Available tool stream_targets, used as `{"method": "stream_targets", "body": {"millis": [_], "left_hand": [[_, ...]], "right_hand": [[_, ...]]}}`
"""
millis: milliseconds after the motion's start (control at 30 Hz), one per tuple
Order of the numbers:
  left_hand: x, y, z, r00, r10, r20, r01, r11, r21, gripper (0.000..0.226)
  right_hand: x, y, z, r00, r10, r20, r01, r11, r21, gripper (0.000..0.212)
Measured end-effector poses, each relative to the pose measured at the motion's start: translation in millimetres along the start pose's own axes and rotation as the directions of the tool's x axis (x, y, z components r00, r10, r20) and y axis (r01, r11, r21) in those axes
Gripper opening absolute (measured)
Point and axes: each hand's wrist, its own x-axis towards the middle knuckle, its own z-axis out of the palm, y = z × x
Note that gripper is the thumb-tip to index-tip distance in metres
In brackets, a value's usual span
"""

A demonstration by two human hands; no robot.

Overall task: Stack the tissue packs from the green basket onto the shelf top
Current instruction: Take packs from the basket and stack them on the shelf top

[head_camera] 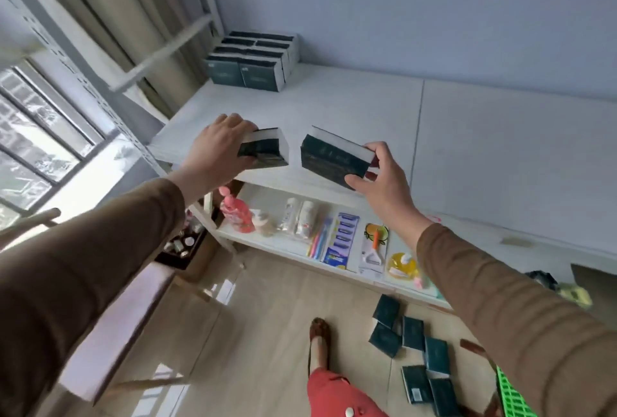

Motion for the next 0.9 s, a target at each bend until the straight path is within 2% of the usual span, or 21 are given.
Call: {"method": "stream_targets", "body": {"millis": [167,300,467,633,800,900], "left_hand": [[64,-97,13,0.998,-0.066,0.001,0.066,0.996,0.063,0.058],[112,-160,25,0.995,-0.095,0.025,0.093,0.993,0.07,0.058],[175,-225,52,0.997,-0.062,0.053,0.058,0.996,0.069,0.058],[239,-271,79,0.997,-0.019,0.07,0.018,1.0,0.017,0.055],[280,-298,100,0.99,0.023,0.142,-0.019,0.999,-0.029,0.053],[295,-305,110,0.985,0.042,0.167,-0.035,0.998,-0.045,0.054]], "right_hand": [[113,-6,71,0.999,0.052,0.012,-0.052,0.998,0.026,0.052],[189,-15,122,0.996,0.09,-0.016,-0.09,0.996,-0.02,0.054],[259,-16,170,0.991,0.135,0.009,-0.134,0.989,-0.061,0.046],[310,-17,201,0.982,0.188,-0.017,-0.189,0.98,-0.055,0.04],[340,-20,231,0.974,0.221,-0.043,-0.223,0.973,-0.058,0.048],[352,-22,247,0.969,0.232,-0.086,-0.237,0.97,-0.048,0.046]]}}
